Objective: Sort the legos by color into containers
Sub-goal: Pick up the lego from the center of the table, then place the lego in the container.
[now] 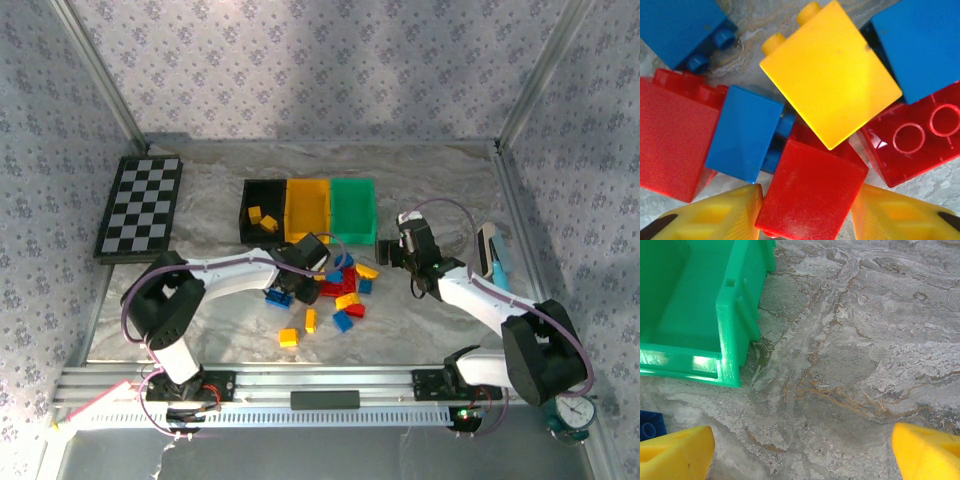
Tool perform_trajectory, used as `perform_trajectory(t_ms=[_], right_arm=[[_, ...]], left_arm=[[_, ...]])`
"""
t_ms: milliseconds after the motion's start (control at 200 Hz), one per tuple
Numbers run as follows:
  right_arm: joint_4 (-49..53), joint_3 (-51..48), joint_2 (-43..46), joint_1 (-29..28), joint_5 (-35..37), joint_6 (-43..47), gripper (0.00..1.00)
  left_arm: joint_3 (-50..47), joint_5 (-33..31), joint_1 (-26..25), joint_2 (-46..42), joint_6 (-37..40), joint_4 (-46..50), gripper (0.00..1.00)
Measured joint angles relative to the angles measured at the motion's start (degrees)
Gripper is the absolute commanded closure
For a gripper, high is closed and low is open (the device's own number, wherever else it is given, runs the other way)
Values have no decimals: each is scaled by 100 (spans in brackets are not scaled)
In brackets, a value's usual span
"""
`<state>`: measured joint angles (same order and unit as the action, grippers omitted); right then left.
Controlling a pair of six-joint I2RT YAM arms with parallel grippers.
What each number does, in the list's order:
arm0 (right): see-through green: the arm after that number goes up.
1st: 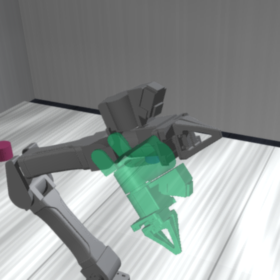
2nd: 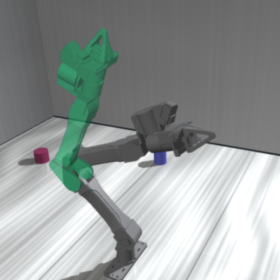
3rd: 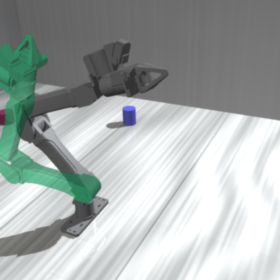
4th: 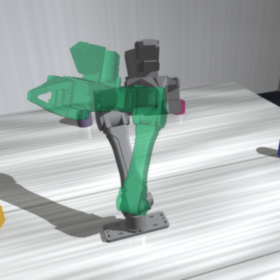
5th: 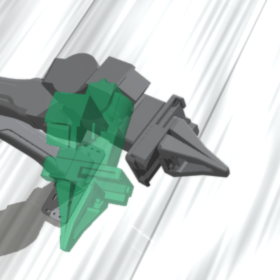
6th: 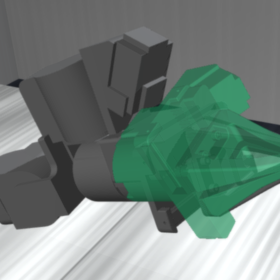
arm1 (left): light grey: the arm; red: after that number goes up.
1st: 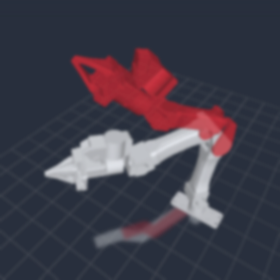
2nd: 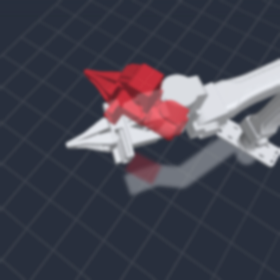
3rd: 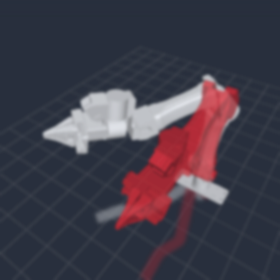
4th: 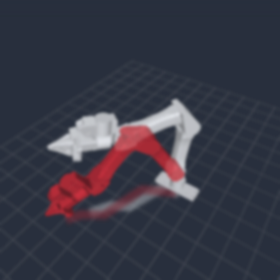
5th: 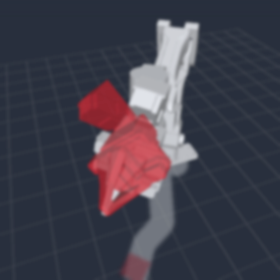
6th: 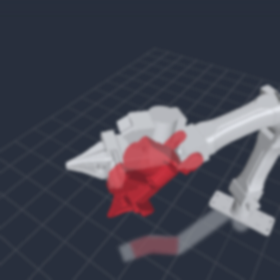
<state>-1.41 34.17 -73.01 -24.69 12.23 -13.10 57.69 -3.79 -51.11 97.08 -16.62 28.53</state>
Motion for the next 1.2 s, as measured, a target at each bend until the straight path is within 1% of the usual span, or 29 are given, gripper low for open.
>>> perform_trajectory(t_ms=[75, 145, 375, 620, 780, 880, 989, 1089, 1199], right_arm=[[0, 0, 0, 0, -2, 0, 7], [0, 0, 0, 0, -2, 0, 7], [0, 0, 0, 0, 0, 0, 7], [0, 0, 0, -22, 0, 0, 7], [2, 2, 0, -28, 0, 2, 7], [2, 11, 0, -37, -2, 0, 7], [2, 22, -15, -37, 0, 2, 7], [2, 37, -33, -37, 0, 2, 7], [2, 61, -50, -39, 2, 2, 7]], left_arm=[[0, -2, 0, 0, -35, 31, 59], [0, -2, 0, 0, -50, 28, 64], [2, -4, 0, -96, -44, 142, 65], [177, -39, 9, -726, -33, 302, 65], [398, -120, 87, -1099, 68, 280, 69], [603, -164, 297, -1161, 118, 247, 70], [1003, -179, 671, -1043, 120, 208, 71], [1604, -177, 999, -658, 160, 114, 72], [2321, -131, 1303, -9, 164, 70, 71]])
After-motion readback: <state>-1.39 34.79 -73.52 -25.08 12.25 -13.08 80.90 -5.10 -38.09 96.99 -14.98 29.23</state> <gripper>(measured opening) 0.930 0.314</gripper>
